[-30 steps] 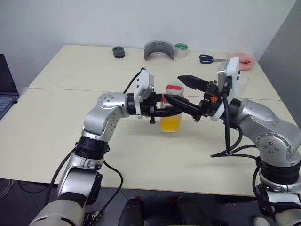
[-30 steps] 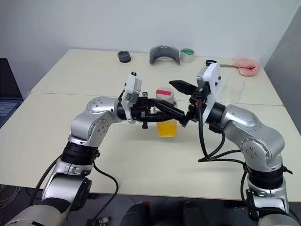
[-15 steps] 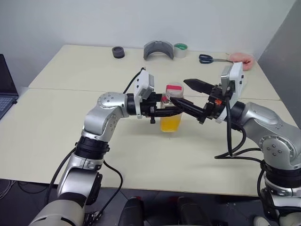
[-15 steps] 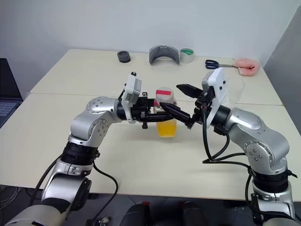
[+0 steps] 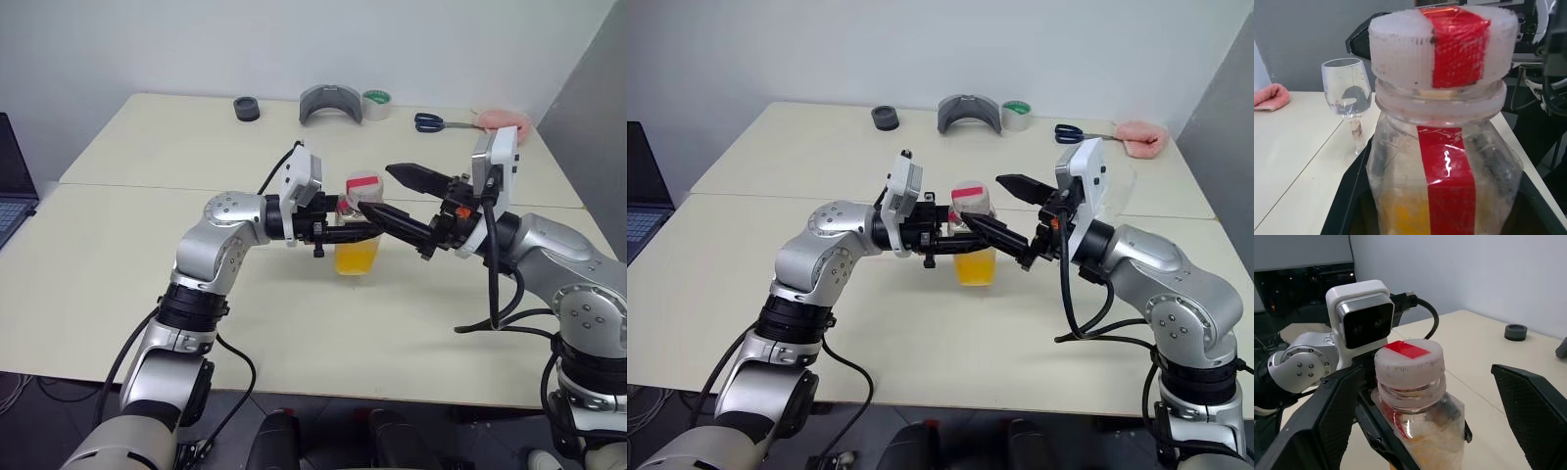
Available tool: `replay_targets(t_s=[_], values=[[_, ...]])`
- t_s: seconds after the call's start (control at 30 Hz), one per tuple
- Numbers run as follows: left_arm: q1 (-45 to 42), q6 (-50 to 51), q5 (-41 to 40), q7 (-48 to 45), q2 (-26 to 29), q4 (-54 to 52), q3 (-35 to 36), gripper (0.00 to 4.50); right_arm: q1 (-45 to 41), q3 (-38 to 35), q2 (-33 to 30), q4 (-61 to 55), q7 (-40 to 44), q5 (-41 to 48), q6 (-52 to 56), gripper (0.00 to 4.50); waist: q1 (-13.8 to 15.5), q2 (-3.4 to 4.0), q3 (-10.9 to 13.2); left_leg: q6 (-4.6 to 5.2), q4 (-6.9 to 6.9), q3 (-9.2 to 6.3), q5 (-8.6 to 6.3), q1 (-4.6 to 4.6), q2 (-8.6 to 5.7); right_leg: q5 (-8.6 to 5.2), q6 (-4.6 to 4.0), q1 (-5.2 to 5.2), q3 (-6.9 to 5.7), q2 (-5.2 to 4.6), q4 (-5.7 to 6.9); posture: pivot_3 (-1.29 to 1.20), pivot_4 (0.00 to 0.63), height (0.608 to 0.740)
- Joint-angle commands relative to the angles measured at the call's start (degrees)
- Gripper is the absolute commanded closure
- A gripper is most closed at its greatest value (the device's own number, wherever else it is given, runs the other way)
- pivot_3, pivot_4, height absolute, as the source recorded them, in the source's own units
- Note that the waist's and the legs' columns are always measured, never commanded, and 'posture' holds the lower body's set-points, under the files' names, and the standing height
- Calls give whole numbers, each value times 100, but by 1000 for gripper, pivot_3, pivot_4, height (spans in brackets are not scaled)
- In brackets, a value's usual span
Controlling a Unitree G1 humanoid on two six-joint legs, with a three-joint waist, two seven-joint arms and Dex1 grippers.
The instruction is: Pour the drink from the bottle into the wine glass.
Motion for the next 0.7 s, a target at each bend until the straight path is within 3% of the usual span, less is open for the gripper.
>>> replay_targets(t_s=[0.03,0.47,0.57,0.7], values=[[-110,-157,-21,-34,-11,-120,84,2658,-75,-43,-13,-185,53,129,-49,31,0,0,0,0,0,0,0,0,0,0,0,0,0,0,0,0,150,740],[-117,-132,-12,-8,9,-144,105,2658,-579,411,405,386,188,-552,-543,31,3,0,0,0,0,0,0,-2,0,0,0,0,0,1,-3,0,150,740],[-104,-127,-9,0,24,-156,110,2658,-498,446,377,375,283,-631,-590,571,3,0,0,0,0,0,0,-2,1,0,0,0,-1,1,-3,0,150,740],[-125,-136,-5,3,19,-122,110,2658,-500,419,394,390,347,-729,-630,1942,3,0,0,0,0,-1,0,-1,1,0,0,0,-1,1,-3,0,150,740]])
